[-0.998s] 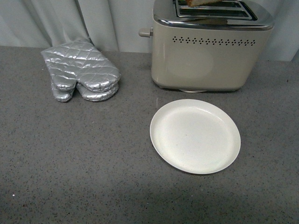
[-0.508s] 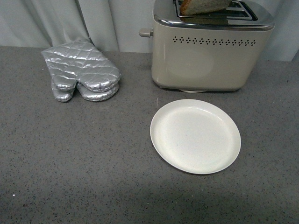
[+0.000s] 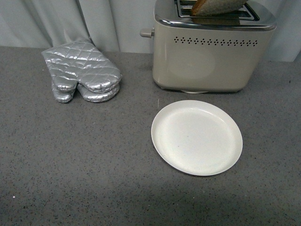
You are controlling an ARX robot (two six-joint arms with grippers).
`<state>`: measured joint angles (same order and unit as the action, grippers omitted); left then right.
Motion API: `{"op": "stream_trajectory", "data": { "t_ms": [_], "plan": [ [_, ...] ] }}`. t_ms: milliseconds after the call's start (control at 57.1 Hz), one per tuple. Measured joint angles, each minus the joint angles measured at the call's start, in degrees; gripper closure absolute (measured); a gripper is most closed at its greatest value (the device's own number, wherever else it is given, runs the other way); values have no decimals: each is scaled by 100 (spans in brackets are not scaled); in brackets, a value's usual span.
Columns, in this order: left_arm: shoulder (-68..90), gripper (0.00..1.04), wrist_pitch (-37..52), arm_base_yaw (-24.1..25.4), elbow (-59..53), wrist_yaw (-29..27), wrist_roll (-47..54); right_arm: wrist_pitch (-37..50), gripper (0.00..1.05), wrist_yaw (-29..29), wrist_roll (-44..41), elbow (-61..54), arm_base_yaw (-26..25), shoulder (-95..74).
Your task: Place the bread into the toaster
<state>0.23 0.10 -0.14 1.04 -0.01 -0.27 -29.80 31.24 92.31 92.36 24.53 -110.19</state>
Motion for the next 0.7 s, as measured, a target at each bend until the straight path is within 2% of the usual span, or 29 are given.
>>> {"op": "stream_trajectory", "data": {
  "t_ms": [595,700],
  "plan": [
    [0,7,0,0,0,0,0,-304,104,-28,382,-142,116,39],
    [0,7,0,0,0,0,0,17,89,68,170,-162,157,92]
  ]
}}
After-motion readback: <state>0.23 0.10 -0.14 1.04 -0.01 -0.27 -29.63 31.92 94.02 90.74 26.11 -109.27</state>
